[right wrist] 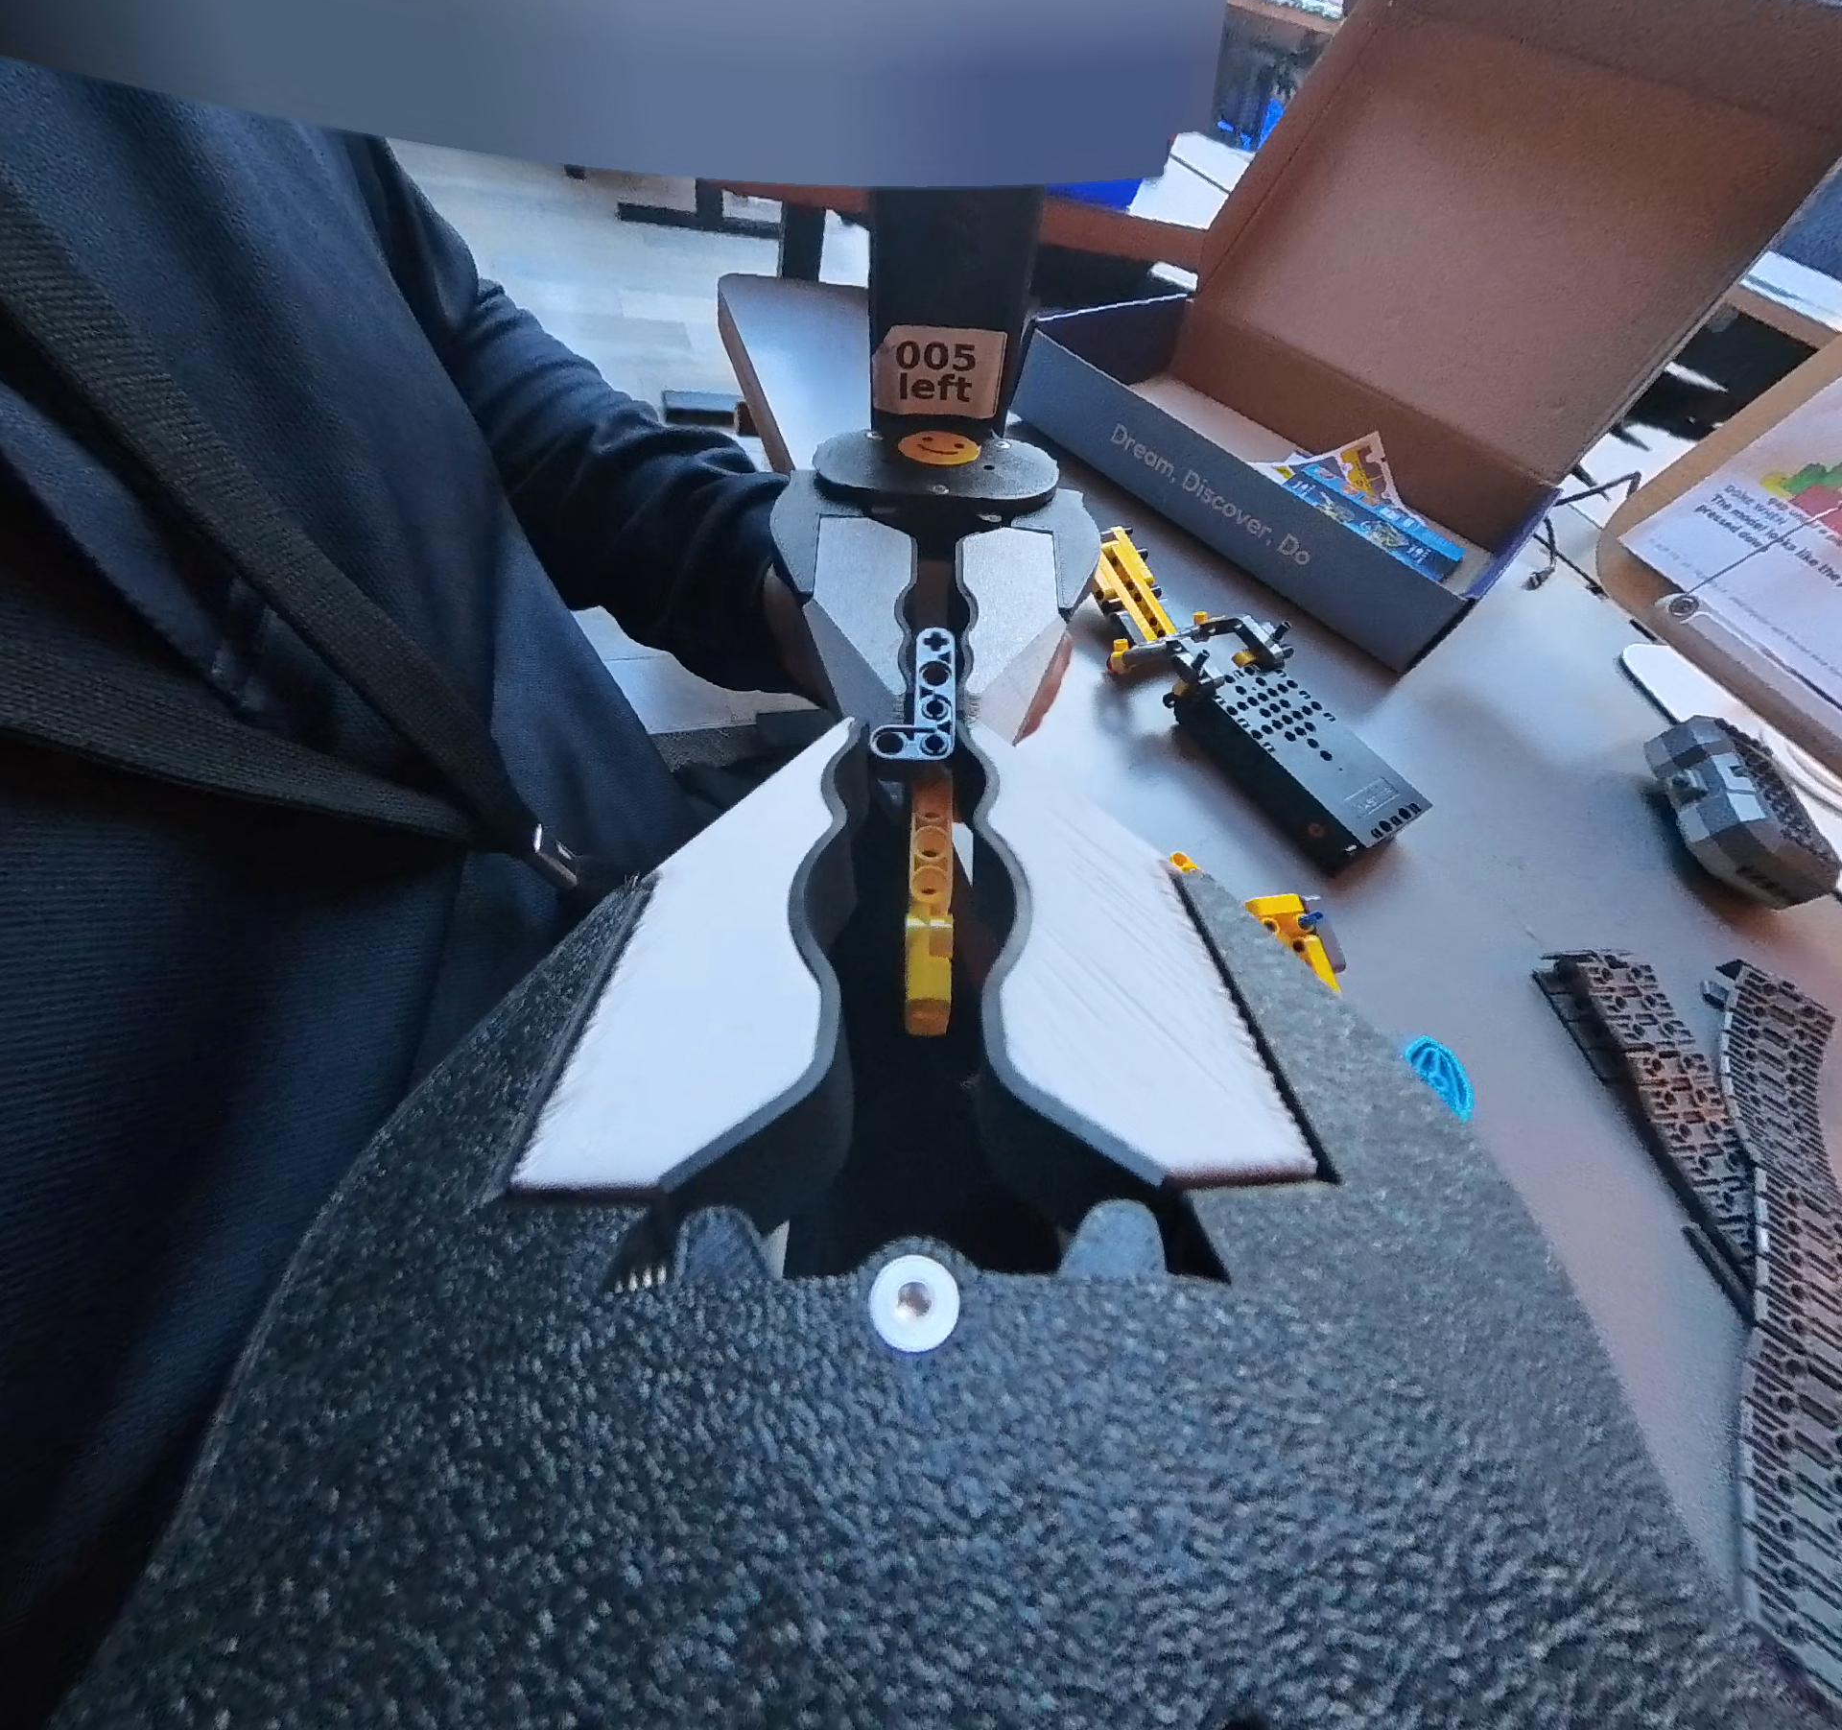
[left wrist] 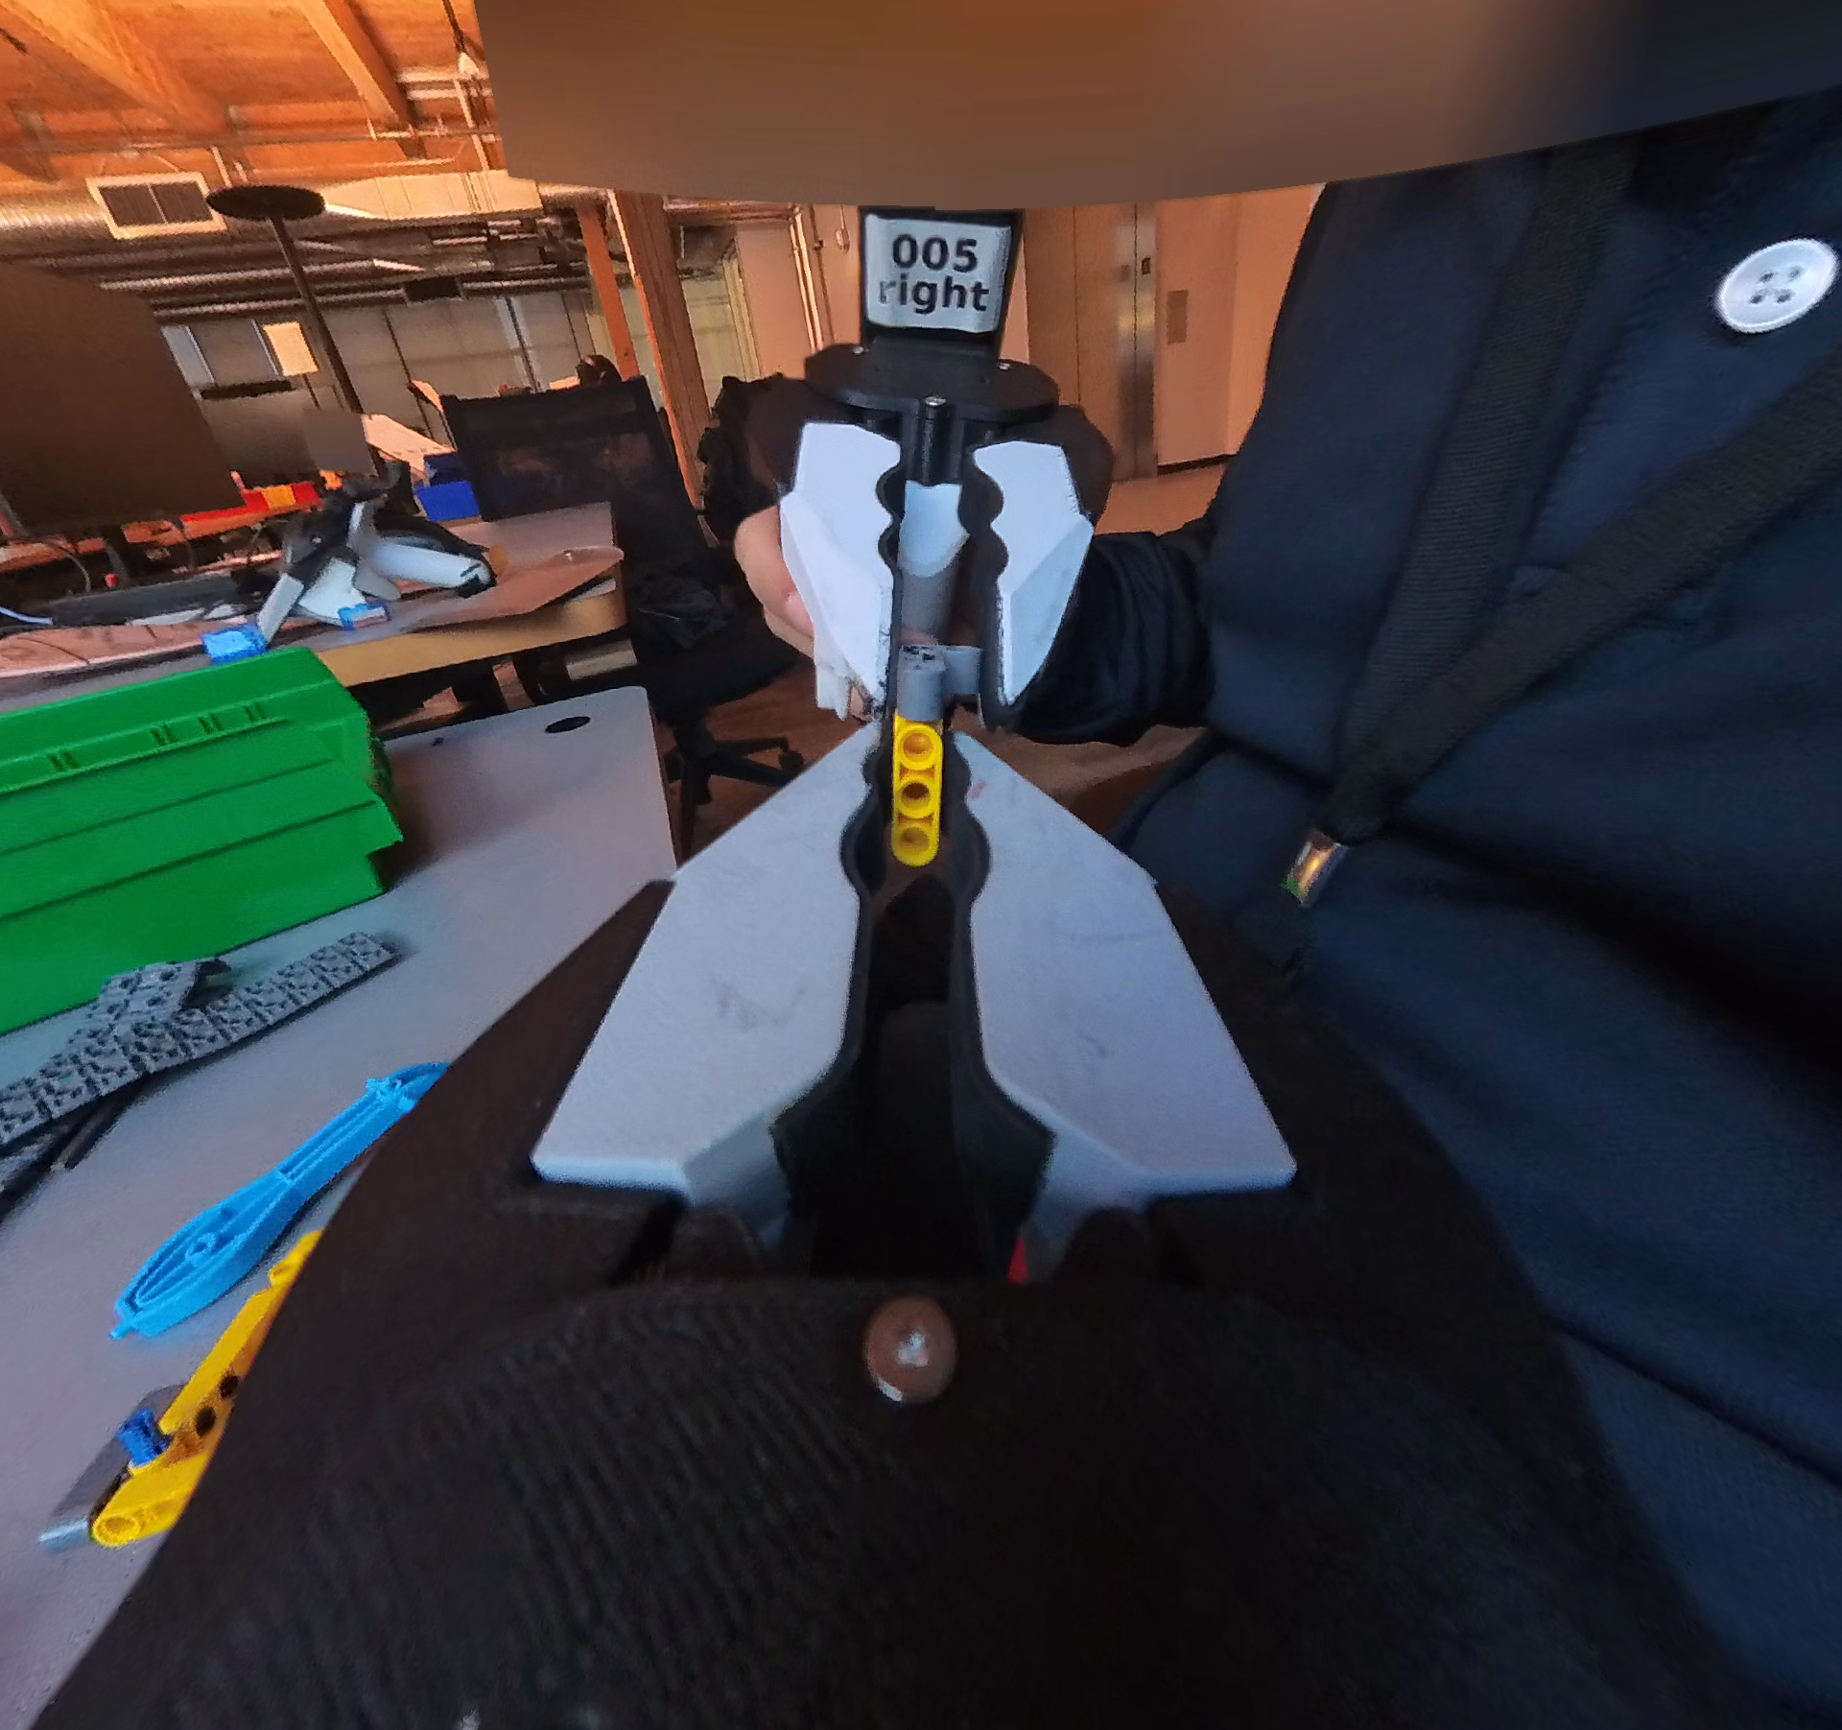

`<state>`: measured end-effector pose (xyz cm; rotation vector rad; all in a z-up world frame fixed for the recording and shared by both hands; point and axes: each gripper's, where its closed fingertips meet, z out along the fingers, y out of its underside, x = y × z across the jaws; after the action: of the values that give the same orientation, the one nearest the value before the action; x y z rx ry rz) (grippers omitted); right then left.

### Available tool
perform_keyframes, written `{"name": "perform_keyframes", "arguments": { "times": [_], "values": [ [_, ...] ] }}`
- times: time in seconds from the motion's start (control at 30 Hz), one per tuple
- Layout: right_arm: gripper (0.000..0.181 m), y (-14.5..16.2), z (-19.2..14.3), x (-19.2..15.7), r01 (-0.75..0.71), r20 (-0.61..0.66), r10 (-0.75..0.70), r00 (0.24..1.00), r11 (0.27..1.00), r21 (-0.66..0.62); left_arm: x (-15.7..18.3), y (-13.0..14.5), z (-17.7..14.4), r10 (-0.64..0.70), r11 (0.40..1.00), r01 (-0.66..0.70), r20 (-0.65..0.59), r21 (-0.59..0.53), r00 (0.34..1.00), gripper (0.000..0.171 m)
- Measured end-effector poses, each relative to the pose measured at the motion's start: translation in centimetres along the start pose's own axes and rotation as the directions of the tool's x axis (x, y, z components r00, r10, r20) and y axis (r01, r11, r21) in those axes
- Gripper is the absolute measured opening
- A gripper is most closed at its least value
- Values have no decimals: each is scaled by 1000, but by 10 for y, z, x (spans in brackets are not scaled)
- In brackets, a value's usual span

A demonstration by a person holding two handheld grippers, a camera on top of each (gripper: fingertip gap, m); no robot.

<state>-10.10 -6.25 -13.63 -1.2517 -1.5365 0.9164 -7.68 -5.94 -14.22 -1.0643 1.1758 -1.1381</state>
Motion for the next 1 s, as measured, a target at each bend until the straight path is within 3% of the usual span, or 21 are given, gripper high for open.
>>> {"name": "perform_keyframes", "arguments": {
  "times": [0.07, 0.17, 0.23, 0.37, 0.43, 0.63, 0.8, 1.0],
  "values": [
    [13, 6, 1, 5, -4, -24, 4, 1000, 1000, -17, -6, 6, 0, -48, 998, 49, 23, -39, 999, 6],
    [28, 35, 3, 23, -40, -79, 30, 996, 992, -124, -29, 31, 1, -250, 947, 273, 144, -171, 957, 6],
    [26, 55, 4, 32, -122, -82, 111, 990, 980, -154, -35, 46, 2, -424, 864, 459, 192, -208, 885, 6],
    [32, 77, 0, 39, -273, -34, 270, 962, 953, -134, -40, 46, 2, -706, 680, 725, 171, -105, 687, 6],
    [35, 78, -2, 41, -276, -39, 274, 961, 953, -123, -39, 54, 1, -745, 630, 768, 188, -118, 640, 6],
    [22, 81, -2, 46, -179, -93, 165, 982, 969, -173, -39, 70, 1, -796, 548, 825, 218, -137, 565, 5],
    [10, 79, 1, 44, -216, -59, 210, 976, 967, -134, -38, 72, 3, -875, 441, 893, 177, -92, 450, 5],
    [8, 76, 3, 47, -350, -28, 350, 936, 937, -17, -37, 69, 2, -847, 492, 865, 171, -102, 503, 11]
  ]
}}
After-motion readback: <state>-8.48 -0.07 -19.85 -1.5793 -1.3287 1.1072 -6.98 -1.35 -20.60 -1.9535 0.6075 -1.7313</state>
